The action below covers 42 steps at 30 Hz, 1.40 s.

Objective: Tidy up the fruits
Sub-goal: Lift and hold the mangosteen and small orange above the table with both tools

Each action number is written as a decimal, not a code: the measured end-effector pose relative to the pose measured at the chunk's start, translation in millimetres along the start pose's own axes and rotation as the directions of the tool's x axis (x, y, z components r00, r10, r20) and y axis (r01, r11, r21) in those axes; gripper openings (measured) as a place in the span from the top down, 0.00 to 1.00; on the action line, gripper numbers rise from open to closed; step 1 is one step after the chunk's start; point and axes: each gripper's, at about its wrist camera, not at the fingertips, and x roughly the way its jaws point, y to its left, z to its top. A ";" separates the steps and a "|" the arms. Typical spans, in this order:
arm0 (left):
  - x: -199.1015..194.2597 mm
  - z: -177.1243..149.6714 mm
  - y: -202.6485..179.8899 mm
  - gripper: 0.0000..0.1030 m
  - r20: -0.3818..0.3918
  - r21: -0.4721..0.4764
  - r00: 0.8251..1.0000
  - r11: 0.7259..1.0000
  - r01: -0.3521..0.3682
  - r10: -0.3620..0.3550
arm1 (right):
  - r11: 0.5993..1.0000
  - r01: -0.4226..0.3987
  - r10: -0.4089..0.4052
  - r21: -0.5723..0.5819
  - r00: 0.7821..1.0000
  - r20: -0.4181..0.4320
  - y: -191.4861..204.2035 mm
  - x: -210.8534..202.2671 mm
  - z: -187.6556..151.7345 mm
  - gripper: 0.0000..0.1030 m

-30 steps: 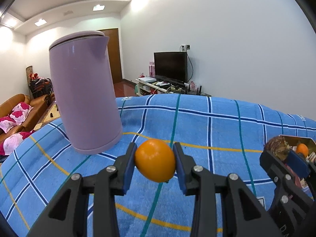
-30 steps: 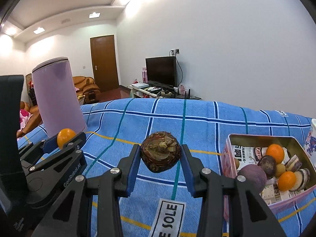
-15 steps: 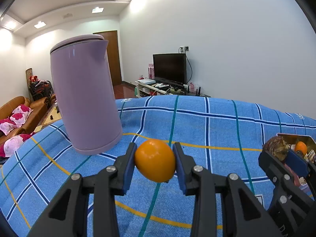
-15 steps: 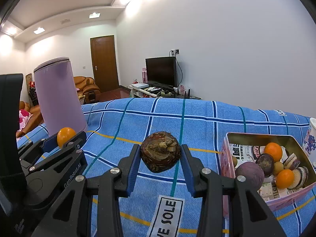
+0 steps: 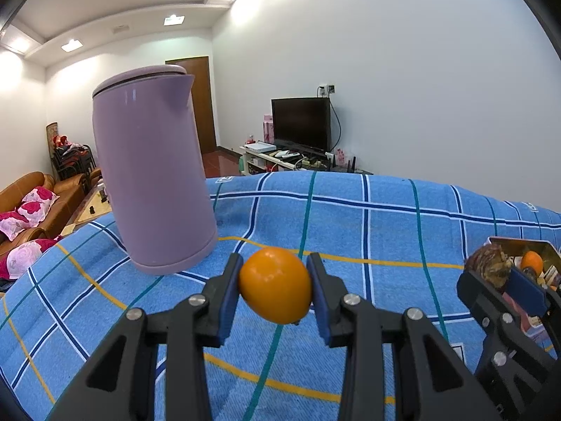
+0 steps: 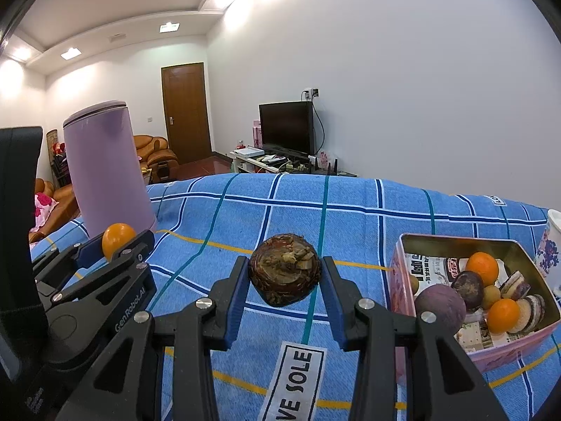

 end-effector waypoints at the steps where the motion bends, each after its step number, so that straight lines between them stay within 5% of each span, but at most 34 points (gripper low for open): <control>1: -0.3 -0.1 0.1 0.62 0.000 -0.001 1.000 1.000 0.001 -0.001 | 1.000 0.000 0.000 -0.001 1.000 0.001 0.4 -0.8 -0.9 0.58; 42: -18.2 -8.7 -17.1 0.62 -0.010 0.029 0.999 0.999 0.033 -0.033 | 0.998 0.035 -0.034 -0.045 0.999 0.017 -9.5 -28.6 -12.0 0.58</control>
